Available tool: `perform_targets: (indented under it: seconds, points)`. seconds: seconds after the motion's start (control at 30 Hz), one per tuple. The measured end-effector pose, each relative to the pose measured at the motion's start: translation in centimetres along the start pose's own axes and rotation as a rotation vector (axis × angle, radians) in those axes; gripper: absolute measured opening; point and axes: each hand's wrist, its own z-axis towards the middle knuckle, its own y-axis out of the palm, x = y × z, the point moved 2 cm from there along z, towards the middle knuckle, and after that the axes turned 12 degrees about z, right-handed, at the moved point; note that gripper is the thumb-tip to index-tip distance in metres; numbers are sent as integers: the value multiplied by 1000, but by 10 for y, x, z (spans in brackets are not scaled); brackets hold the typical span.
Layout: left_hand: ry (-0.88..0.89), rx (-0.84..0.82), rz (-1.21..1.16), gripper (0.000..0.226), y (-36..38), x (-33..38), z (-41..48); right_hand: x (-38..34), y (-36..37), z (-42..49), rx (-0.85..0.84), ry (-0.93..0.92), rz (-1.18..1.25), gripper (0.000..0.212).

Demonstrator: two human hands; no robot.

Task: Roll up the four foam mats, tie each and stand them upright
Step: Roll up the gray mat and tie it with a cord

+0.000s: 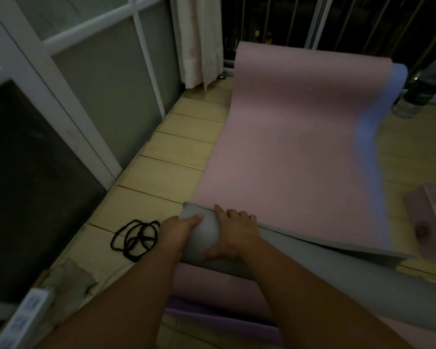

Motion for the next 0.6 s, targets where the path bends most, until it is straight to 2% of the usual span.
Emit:
perform_targets:
  seconds: [0.1,0.27,0.47,0.6]
  points:
    - [95,39,30,48,2,24,-8,3,-16,-3,96,-3,27,121]
    - [266,97,45,46,11,72,-36,3,-65,-21,138,31,57,134]
    - [505,145,-49,44,11,161,-100,-6,-147,-63,451,1,96,114]
    - [721,214,27,35,3,225,-159,-12,-204,-106,720,-41,150,109]
